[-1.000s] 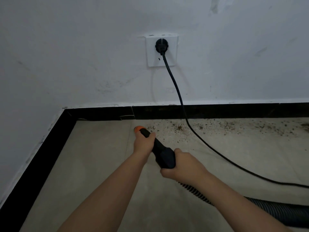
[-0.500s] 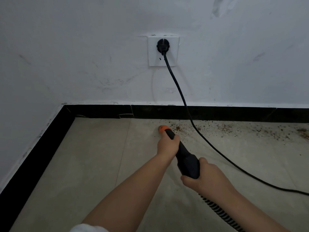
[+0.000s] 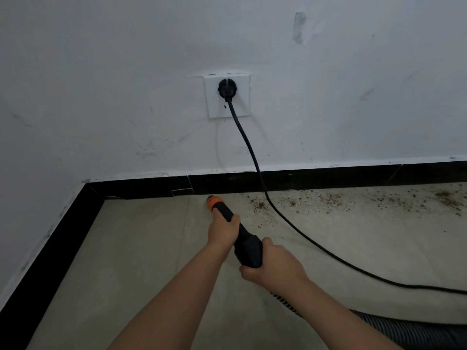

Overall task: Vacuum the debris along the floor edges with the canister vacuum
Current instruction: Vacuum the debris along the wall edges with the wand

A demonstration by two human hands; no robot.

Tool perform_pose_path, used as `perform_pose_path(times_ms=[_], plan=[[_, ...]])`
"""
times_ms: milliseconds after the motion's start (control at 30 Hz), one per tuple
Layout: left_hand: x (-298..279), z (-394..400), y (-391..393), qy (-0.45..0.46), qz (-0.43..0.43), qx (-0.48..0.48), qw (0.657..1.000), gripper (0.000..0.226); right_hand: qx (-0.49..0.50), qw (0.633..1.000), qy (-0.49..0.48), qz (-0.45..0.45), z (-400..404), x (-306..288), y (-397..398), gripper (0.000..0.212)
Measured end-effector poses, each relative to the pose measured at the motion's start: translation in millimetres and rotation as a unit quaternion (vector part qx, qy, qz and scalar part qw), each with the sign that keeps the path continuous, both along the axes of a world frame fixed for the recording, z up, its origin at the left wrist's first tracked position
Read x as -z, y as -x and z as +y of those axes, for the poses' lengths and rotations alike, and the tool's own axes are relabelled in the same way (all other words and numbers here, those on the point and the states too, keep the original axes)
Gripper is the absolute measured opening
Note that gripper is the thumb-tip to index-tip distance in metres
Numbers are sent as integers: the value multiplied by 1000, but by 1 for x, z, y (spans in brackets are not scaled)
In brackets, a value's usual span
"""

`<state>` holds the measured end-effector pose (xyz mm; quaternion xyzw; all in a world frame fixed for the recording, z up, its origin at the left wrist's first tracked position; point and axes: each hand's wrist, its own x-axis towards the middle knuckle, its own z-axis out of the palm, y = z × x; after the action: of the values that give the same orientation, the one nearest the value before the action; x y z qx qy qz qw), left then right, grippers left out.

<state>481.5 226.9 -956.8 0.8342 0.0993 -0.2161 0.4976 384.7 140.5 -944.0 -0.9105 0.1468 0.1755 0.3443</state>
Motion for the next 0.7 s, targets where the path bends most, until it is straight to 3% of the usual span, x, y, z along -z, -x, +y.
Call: perform_pose_path(times_ms=[367,700], plan=[[-5,-34,-6,33,6,31,999,61,59,998,7,0,-26,-4,-1,39],[-14,-51,-4,87,60,40,994,56,48,999,16,-9,-52,-13,-1,39]])
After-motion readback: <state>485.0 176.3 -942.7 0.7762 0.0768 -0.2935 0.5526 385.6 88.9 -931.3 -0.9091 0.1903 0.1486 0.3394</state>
